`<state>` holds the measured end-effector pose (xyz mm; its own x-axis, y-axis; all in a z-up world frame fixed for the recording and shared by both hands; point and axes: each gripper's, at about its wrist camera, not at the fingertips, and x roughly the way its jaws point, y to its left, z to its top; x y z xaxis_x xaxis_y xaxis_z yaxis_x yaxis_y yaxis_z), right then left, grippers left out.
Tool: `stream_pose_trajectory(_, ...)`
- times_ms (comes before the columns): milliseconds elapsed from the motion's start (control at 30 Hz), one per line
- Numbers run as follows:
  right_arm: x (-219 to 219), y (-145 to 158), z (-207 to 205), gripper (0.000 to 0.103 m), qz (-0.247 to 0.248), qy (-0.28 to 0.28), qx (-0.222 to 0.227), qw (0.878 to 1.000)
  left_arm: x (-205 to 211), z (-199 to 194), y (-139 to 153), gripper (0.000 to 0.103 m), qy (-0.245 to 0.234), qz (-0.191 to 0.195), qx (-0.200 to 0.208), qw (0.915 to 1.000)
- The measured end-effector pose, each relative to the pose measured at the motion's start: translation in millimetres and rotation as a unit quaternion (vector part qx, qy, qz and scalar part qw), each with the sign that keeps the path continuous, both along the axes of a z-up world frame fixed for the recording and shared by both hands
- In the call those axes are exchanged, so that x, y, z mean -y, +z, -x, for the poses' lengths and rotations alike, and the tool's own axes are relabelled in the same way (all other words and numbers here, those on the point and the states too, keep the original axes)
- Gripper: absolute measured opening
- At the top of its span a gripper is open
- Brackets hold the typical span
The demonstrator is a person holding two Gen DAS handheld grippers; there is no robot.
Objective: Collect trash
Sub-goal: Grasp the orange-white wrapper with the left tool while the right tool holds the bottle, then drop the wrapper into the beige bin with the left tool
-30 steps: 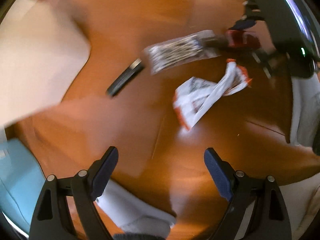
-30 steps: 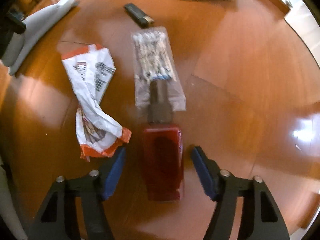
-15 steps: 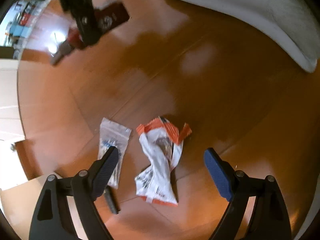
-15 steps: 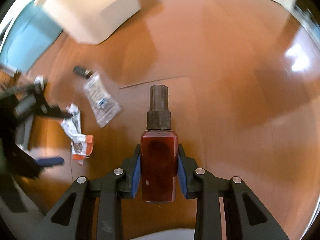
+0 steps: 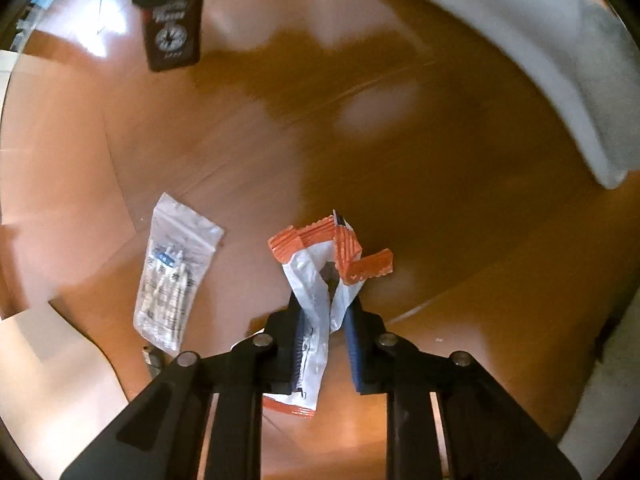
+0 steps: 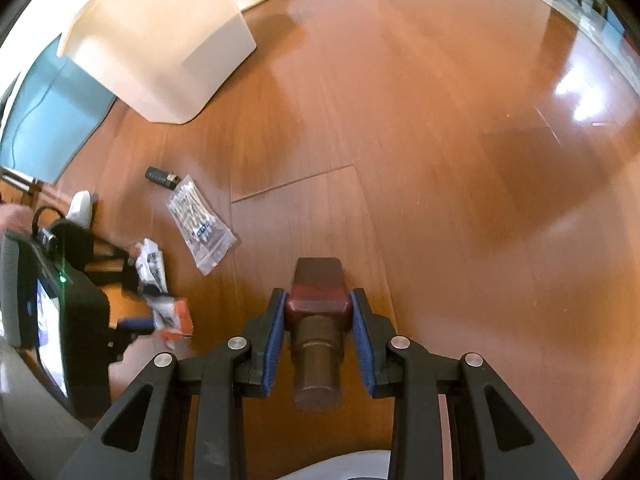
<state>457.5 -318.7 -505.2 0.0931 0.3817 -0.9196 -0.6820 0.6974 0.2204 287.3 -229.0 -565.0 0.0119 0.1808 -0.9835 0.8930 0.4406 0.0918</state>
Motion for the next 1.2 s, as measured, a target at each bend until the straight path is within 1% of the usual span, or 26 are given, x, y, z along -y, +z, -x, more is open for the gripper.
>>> stream_pose_trajectory(67, -1, -1, -1, 0.033, -0.004, 0.001, -0.002, 1.0, 0, 2, 12, 0.014, 0.002, 0.006, 0.011, 0.9999)
stream_pose_trajectory(100, -1, -1, -1, 0.033, -0.007, 0.001, -0.005, 1.0, -3, 1, 24, 0.014, 0.009, 0.012, 0.011, 0.9998)
stream_pose_trajectory(167, -3, -1, 0, 0.033, -0.013, 0.001, -0.006, 1.0, -5, -4, 56, 0.014, 0.031, 0.031, 0.02, 0.9988)
stream_pose_trajectory(233, -2, 2, -1, 0.033, -0.019, -0.005, -0.003, 1.0, -11, -13, 103, 0.014, 0.06, 0.056, 0.034, 0.9961)
stream_pose_trajectory(300, 0, 6, -2, 0.033, -0.027, -0.013, -0.003, 1.0, -19, -35, 149, 0.014, 0.105, 0.077, 0.055, 0.99)
stream_pose_trajectory(367, 0, 10, -5, 0.033, -0.036, -0.022, -0.002, 0.999, -33, -65, 192, 0.014, 0.159, 0.094, 0.085, 0.9792)
stream_pose_trajectory(400, 1, 13, -5, 0.033, -0.04, -0.026, -0.001, 0.999, -49, -85, 221, 0.014, 0.199, 0.105, 0.111, 0.968)
stream_pose_trajectory(467, 2, 19, -7, 0.033, -0.047, -0.032, 0.002, 0.998, -75, -118, 275, 0.014, 0.267, 0.128, 0.157, 0.9423)
stream_pose_trajectory(500, 1, 23, -8, 0.033, -0.052, -0.034, 0.005, 0.998, -91, -133, 300, 0.014, 0.295, 0.137, 0.188, 0.9267)
stream_pose_trajectory(533, 0, 26, -8, 0.033, -0.056, -0.034, 0.008, 0.998, -112, -147, 327, 0.014, 0.327, 0.144, 0.226, 0.9063)
stream_pose_trajectory(600, -2, 33, -10, 0.033, -0.066, -0.035, 0.01, 0.997, -157, -167, 363, 0.014, 0.382, 0.144, 0.285, 0.8672)
stream_pose_trajectory(633, -3, 36, -11, 0.033, -0.07, -0.035, 0.011, 0.997, -183, -178, 371, 0.014, 0.413, 0.141, 0.302, 0.8478)
stream_pose_trajectory(667, -4, 38, -11, 0.033, -0.072, -0.035, 0.012, 0.997, -204, -186, 370, 0.014, 0.439, 0.14, 0.304, 0.8342)
stream_pose_trajectory(700, -5, 41, -12, 0.033, -0.074, -0.035, 0.014, 0.997, -236, -193, 360, 0.014, 0.478, 0.14, 0.298, 0.8143)
stream_pose_trajectory(733, -7, 43, -12, 0.033, -0.076, -0.035, 0.017, 0.996, -256, -197, 351, 0.014, 0.505, 0.142, 0.287, 0.8018)
stream_pose_trajectory(767, -8, 47, -13, 0.033, -0.08, -0.036, 0.019, 0.996, -278, -202, 337, 0.014, 0.536, 0.142, 0.273, 0.7864)
stream_pose_trajectory(800, -8, 51, -15, 0.033, -0.086, -0.037, 0.019, 0.995, -286, -201, 323, 0.014, 0.55, 0.139, 0.268, 0.7789)
stream_pose_trajectory(833, -8, 55, -15, 0.033, -0.091, -0.039, 0.019, 0.995, -293, -201, 311, 0.014, 0.557, 0.133, 0.261, 0.7771)
stream_pose_trajectory(900, -11, 63, -18, 0.033, -0.101, -0.041, 0.02, 0.994, -305, -203, 285, 0.016, 0.561, 0.126, 0.238, 0.7832)
stream_pose_trajectory(933, -13, 67, -19, 0.033, -0.105, -0.04, 0.022, 0.993, -313, -204, 274, 0.026, 0.575, 0.124, 0.222, 0.7778)
stream_pose_trajectory(967, -15, 71, -19, 0.033, -0.108, -0.039, 0.025, 0.993, -317, -207, 268, 0.042, 0.586, 0.114, 0.208, 0.7752)
stream_pose_trajectory(1000, -19, 77, -21, 0.033, -0.112, -0.036, 0.028, 0.993, -313, -205, 271, 0.054, 0.589, 0.101, 0.208, 0.7743)
stream_pose_trajectory(1033, -24, 84, -23, 0.033, -0.116, -0.032, 0.034, 0.992, -313, -203, 273, 0.086, 0.584, 0.098, 0.221, 0.7749)
stream_pose_trajectory(1067, -29, 91, -25, 0.033, -0.121, -0.028, 0.039, 0.991, -313, -200, 280, 0.098, 0.577, 0.096, 0.236, 0.776)
stream_pose_trajectory(1133, -42, 112, -30, 0.033, -0.136, -0.015, 0.056, 0.989, -313, -197, 292, 0.099, 0.576, 0.1, 0.244, 0.7741)
stream_pose_trajectory(1200, -59, 135, -33, 0.033, -0.152, 0.002, 0.076, 0.986, -316, -184, 306, 0.099, 0.585, 0.108, 0.238, 0.7678)
